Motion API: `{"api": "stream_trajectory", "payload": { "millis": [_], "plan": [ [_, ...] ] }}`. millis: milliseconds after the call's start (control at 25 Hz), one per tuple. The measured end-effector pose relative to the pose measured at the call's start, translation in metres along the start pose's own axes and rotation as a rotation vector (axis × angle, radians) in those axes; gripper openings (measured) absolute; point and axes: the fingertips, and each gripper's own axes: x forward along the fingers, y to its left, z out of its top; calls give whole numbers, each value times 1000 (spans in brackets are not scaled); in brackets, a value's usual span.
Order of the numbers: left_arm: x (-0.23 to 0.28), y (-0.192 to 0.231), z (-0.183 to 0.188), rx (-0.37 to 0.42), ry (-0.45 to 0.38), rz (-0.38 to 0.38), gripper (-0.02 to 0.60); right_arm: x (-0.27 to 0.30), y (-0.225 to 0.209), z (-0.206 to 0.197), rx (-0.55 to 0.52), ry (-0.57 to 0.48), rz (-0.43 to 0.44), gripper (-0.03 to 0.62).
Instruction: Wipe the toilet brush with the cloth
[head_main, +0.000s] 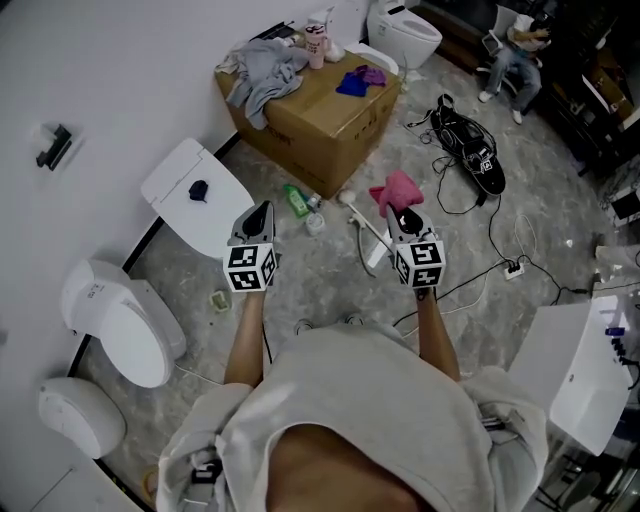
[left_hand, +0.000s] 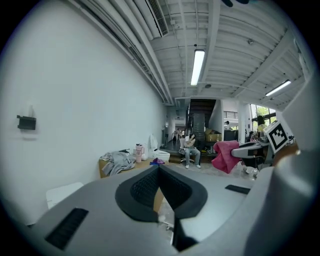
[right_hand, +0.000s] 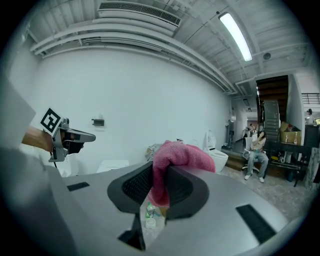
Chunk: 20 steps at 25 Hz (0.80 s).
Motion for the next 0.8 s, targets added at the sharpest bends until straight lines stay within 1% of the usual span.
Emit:
{"api": "stream_trajectory", "payload": {
  "millis": [80,200,400,520,800],
  "plan": [
    [3,-4,1,-4,-5,7,18,0,-7,-2,-2,2,2,86],
    [5,-9,-2,-15,2,10,18,0,-13,-10,22,10,2,84],
    [7,-19,-3,6,4,10,18,3,-16,-18,31,14,18,84],
    [7,-19,-6,1,9,18,18,5,-16,-23,37,16,24,84],
    [10,-16,-1,-1,4,23,18,9,-15,-23,43,22,24,84]
  ]
}}
